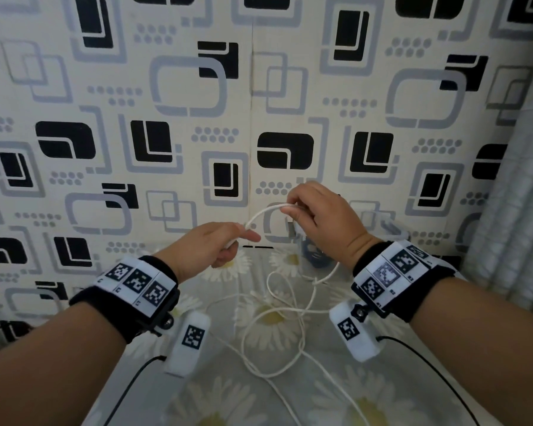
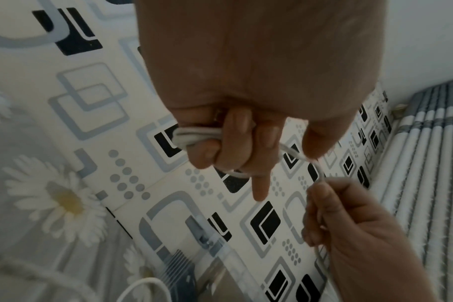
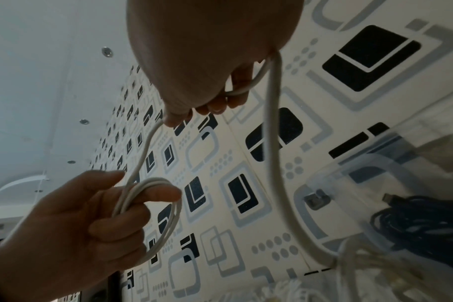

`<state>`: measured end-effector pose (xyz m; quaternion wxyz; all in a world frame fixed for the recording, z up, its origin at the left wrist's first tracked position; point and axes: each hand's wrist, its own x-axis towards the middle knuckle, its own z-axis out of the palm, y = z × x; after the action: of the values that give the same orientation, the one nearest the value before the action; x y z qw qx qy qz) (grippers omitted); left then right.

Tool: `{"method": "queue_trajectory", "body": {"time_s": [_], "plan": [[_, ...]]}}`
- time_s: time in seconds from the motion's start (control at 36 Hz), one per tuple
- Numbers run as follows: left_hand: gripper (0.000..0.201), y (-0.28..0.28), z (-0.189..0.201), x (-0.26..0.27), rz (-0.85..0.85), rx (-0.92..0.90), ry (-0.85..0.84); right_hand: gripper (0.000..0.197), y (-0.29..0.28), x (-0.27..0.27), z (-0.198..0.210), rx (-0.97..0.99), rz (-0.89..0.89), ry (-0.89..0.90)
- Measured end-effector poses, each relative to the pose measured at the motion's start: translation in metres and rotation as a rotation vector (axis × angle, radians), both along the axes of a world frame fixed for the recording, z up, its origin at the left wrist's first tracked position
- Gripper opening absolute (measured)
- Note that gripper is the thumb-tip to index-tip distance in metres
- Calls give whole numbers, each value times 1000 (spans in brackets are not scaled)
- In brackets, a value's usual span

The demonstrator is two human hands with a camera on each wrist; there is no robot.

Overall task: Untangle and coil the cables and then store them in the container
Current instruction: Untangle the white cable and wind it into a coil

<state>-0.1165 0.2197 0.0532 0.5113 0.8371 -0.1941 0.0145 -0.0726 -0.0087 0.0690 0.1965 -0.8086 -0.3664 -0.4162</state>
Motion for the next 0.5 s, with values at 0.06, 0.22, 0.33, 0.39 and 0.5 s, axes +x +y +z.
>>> {"method": "queue_trajectory", "body": {"time_s": [0.06, 0.22, 0.33, 0.39, 0.5], "plan": [[35, 0, 1, -2, -25, 5, 18, 23, -2, 4, -1, 13, -12, 78], [40, -4, 0, -5, -118, -117, 68, 39, -7, 14, -8, 29, -55, 409], [42, -9, 0, -6, -153, -254, 139, 47, -7, 17, -15, 60, -34, 598], [41, -11, 0, -6, -182, -361, 193, 48, -6, 15, -17, 49, -42, 651], [35, -10, 5, -2, -242, -683, 310, 42, -6, 11, -21, 16, -100, 677]]}}
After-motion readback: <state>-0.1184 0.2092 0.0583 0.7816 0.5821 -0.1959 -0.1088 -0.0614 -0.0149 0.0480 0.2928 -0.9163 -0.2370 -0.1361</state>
